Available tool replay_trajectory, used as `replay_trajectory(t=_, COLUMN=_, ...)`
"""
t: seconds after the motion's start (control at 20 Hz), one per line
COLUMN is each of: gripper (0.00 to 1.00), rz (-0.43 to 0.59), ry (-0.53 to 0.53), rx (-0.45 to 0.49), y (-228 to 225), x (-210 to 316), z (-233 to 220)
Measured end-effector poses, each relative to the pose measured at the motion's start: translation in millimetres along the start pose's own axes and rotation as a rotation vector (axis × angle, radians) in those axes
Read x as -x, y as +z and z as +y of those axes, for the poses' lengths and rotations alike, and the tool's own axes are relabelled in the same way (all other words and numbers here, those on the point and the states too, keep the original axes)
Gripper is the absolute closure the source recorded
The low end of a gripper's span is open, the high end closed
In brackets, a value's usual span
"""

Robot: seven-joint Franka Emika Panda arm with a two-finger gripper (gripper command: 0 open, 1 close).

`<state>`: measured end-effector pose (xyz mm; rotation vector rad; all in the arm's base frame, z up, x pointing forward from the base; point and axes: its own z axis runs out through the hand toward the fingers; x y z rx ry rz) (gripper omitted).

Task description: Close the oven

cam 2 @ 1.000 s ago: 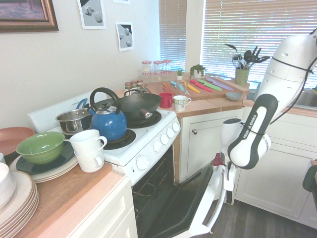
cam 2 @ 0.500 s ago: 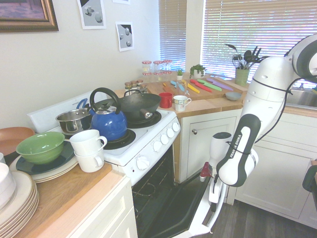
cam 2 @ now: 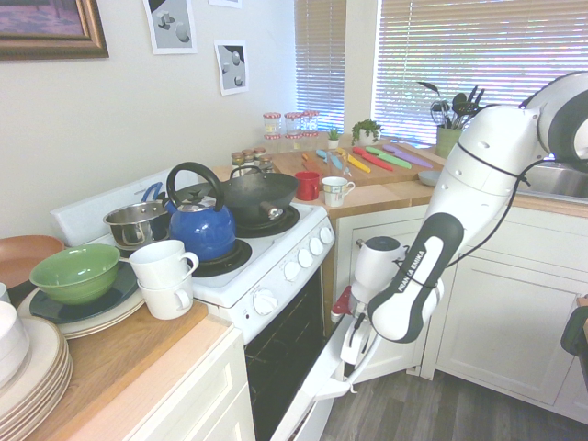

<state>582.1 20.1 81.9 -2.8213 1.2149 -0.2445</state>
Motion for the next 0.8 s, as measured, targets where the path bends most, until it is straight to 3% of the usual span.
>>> replay_trajectory(t=0.2, gripper=0.00, rz=0.040, ry=0.011, rx=-0.015, y=-8, x=-14, z=-43)
replay_trajectory(t=0.5, gripper=0.00, rz=0.102, ry=0.044, rx=-0.104, y=-70, x=-52, z=-110)
replay_trajectory(t=0.65, gripper=0.00, rz=0.060, ry=0.083, rx=-0.076, y=-119, x=-71, z=-94)
replay_trajectory(t=0.8, gripper=0.00, rz=0.017, ry=0.072, rx=-0.003, y=-172, x=-102, z=-32)
